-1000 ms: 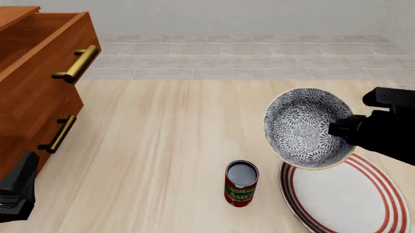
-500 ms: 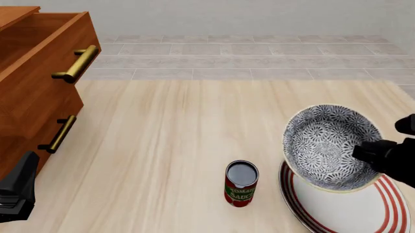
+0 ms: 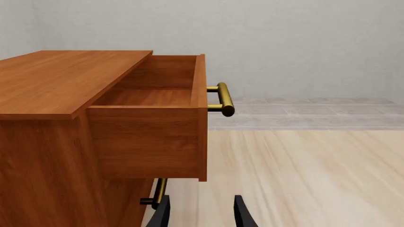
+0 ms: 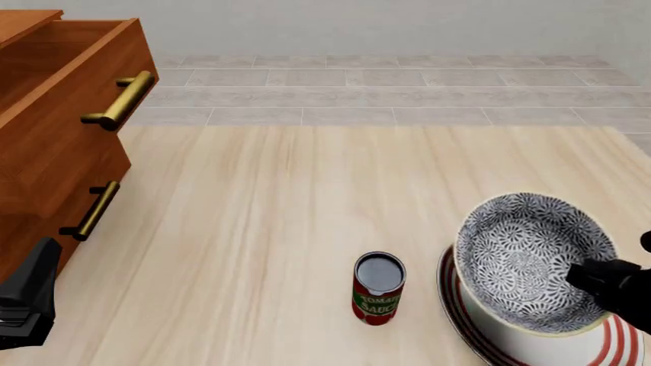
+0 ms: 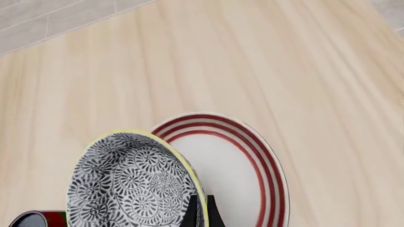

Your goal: Put the bowl on the plate.

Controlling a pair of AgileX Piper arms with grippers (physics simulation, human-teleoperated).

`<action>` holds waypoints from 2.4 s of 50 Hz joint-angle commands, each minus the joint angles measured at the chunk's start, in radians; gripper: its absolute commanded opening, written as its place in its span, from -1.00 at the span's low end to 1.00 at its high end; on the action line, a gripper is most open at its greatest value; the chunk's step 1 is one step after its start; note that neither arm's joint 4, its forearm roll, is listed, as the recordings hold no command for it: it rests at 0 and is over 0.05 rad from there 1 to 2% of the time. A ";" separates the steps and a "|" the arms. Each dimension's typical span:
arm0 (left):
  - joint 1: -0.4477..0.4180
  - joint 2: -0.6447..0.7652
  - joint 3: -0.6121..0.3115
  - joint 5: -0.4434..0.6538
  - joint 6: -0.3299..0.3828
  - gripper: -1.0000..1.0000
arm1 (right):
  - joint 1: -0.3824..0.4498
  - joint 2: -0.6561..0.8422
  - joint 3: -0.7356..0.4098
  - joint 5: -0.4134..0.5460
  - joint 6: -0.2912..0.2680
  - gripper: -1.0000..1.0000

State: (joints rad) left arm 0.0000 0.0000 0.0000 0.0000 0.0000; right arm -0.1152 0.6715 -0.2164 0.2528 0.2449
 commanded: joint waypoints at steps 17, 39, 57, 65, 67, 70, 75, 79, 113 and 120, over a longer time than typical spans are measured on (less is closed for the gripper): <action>0.000 0.000 0.000 0.000 0.000 1.00 | -0.037 -0.018 0.109 -0.068 0.042 -1.00; 0.000 0.000 0.000 0.000 0.000 1.00 | -0.038 0.018 0.170 -0.145 0.064 -1.00; 0.000 0.000 0.000 0.000 0.000 1.00 | -0.044 0.057 0.190 -0.193 0.066 -1.00; 0.000 0.000 0.000 0.000 0.000 1.00 | -0.050 0.085 0.190 -0.215 0.072 1.00; 0.000 0.000 0.000 0.000 0.000 1.00 | -0.053 0.089 0.186 -0.215 0.069 1.00; 0.000 0.000 0.000 0.000 0.000 1.00 | -0.055 0.071 0.181 -0.193 0.066 1.00; 0.000 0.000 0.000 0.000 0.000 1.00 | -0.059 0.068 0.169 -0.186 0.062 1.00; 0.000 0.000 0.000 0.000 0.000 1.00 | -0.069 0.078 0.148 -0.182 0.051 1.00; 0.000 0.000 0.000 0.000 0.000 1.00 | -0.088 -0.047 -0.080 0.072 -0.052 1.00; 0.000 0.000 0.000 0.000 0.000 1.00 | -0.086 -0.053 -0.122 0.105 -0.071 1.00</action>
State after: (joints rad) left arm 0.0000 0.0000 0.0000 0.0000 0.0000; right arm -0.2039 0.6360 -0.2727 0.2991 0.2026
